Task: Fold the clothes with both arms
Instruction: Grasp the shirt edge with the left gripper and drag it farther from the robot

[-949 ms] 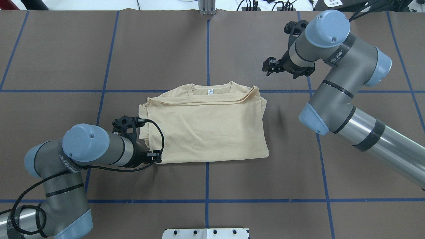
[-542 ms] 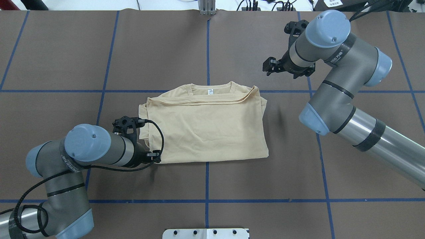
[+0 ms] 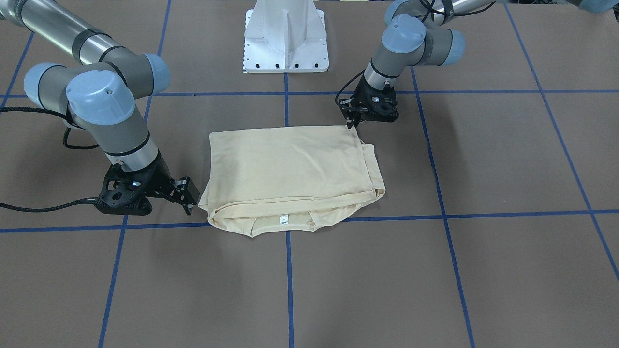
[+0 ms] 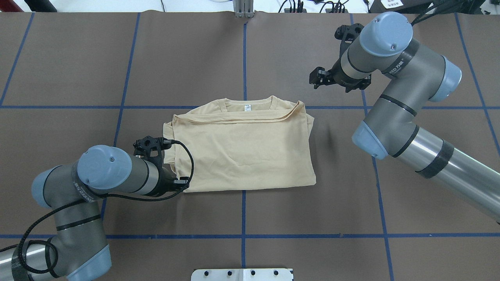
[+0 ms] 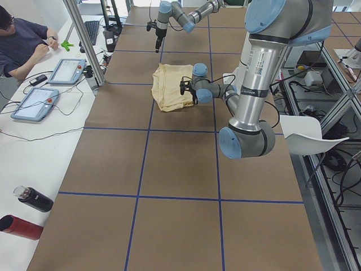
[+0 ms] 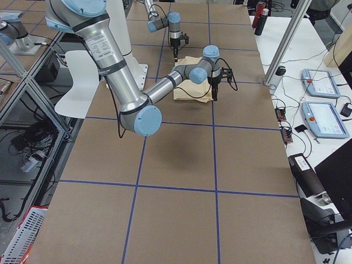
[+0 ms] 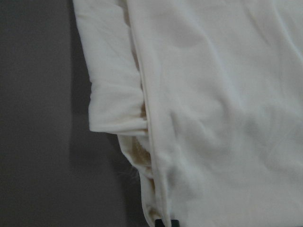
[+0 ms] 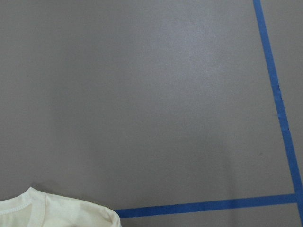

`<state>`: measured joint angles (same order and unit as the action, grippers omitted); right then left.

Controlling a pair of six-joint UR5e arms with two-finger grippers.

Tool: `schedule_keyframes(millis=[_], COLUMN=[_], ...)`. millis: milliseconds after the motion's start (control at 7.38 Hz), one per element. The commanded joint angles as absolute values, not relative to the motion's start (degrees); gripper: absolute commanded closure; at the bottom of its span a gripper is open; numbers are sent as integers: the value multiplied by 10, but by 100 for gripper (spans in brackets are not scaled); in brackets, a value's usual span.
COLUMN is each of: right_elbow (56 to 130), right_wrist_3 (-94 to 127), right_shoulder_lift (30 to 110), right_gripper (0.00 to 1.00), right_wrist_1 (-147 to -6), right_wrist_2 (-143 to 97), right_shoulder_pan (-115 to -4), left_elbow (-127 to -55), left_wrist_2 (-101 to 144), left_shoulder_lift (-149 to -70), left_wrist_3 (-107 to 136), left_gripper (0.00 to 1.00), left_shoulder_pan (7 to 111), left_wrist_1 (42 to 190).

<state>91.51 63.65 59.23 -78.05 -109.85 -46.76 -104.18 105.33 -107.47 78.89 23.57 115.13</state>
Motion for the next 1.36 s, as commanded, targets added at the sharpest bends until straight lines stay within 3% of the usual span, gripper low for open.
schedule_keyframes(millis=[0,407,678,1220], right_elbow=[917,916,916,915], right_wrist_3=[638,639,641,642], right_shoulder_lift=[592,592,592,591], right_gripper=[0,0,0,0], right_wrist_1=[-780,-780,-780,-780], right_wrist_2=[-1098,-1098,-1097,-1096], right_shoulder_pan=[-468,-467,-465,-461], left_elbow=[-1045,-1021,-942,-613], left_wrist_2=[1053,1050,1022,1020], left_shoulder_lift=[-1070,-1070,-1110,-1342], left_wrist_3=[781,701,593,500], left_gripper=[100,100,100,100], left_shoulder_pan=[246,310,375,487], left_wrist_1=[1150,1096,1099,1182])
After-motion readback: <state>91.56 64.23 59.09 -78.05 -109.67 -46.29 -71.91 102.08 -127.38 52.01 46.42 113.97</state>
